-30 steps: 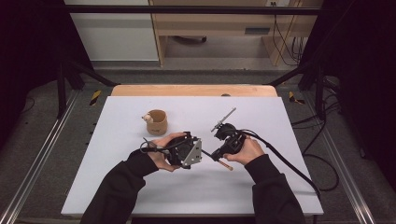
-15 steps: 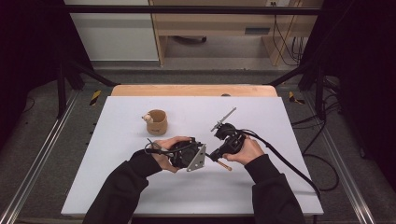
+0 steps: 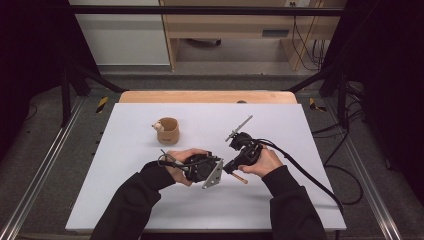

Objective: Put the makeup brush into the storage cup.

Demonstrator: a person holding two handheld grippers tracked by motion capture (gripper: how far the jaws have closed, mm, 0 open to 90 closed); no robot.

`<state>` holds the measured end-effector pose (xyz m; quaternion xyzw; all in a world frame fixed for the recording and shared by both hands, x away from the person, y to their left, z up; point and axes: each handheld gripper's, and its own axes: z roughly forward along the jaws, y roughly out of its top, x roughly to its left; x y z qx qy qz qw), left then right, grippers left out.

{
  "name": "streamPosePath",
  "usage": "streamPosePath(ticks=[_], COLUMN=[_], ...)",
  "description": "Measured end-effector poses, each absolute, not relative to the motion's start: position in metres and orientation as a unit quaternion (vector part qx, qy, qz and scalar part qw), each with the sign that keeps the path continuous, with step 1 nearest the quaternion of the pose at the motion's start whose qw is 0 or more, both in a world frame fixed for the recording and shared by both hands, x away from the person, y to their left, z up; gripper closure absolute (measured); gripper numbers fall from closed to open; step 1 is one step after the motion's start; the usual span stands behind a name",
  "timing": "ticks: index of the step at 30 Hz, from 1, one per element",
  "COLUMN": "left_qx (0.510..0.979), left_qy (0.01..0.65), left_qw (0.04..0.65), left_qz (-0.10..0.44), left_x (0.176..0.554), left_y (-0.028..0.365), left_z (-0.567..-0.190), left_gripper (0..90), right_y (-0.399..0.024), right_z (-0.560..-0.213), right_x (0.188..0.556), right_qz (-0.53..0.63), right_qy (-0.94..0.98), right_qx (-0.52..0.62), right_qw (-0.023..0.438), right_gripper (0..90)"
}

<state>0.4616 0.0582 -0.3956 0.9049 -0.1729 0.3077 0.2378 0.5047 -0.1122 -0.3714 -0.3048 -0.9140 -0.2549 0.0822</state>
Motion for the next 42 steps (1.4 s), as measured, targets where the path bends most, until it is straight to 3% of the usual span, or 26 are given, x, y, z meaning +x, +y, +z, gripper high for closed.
streamPosePath(ticks=[42], left_qx=[0.897], left_qy=[-0.236], left_qw=[0.198], left_qz=[0.317], left_x=[0.4527], left_y=[0.0548], left_z=[-0.3968], left_gripper=[82.6], right_y=[-0.1134], right_z=[-0.3700], right_x=[0.5041], right_qz=[-0.258], right_qy=[-0.916], right_qx=[-0.293], right_qw=[0.098], right_gripper=[83.0])
